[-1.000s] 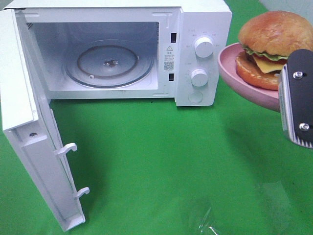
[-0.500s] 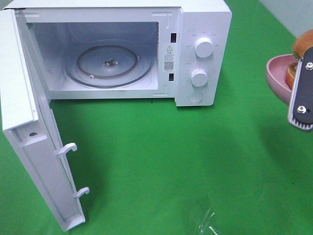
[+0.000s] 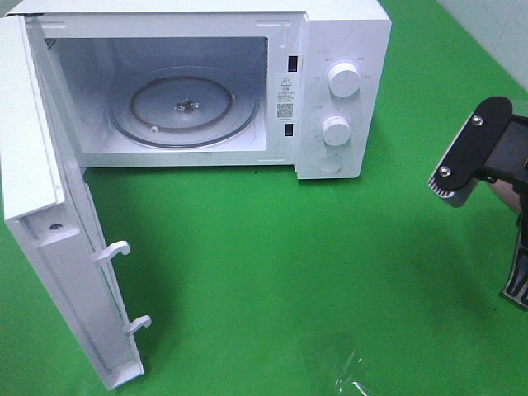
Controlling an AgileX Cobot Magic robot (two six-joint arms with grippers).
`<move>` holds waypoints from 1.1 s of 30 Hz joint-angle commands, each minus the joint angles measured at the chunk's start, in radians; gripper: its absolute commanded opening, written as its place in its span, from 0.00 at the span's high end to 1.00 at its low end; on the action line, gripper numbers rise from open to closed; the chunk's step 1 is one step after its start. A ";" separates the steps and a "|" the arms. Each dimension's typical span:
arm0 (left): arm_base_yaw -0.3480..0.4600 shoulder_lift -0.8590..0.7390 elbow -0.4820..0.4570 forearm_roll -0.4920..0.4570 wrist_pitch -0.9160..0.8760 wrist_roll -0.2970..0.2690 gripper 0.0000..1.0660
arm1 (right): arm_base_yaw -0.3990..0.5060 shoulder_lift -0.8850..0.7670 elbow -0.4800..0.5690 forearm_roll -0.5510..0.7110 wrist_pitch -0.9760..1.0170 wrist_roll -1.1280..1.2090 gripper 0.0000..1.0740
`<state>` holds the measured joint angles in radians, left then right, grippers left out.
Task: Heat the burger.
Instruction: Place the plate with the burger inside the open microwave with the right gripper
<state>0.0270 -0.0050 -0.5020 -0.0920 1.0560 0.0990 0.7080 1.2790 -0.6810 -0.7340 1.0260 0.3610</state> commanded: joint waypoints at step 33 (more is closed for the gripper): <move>0.004 -0.020 0.002 -0.004 -0.013 -0.002 0.21 | -0.054 0.565 -0.008 -0.129 -0.128 0.749 0.96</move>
<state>0.0270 -0.0050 -0.5020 -0.0920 1.0560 0.0990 0.6620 1.8420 -0.6870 -0.8090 0.8460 1.0850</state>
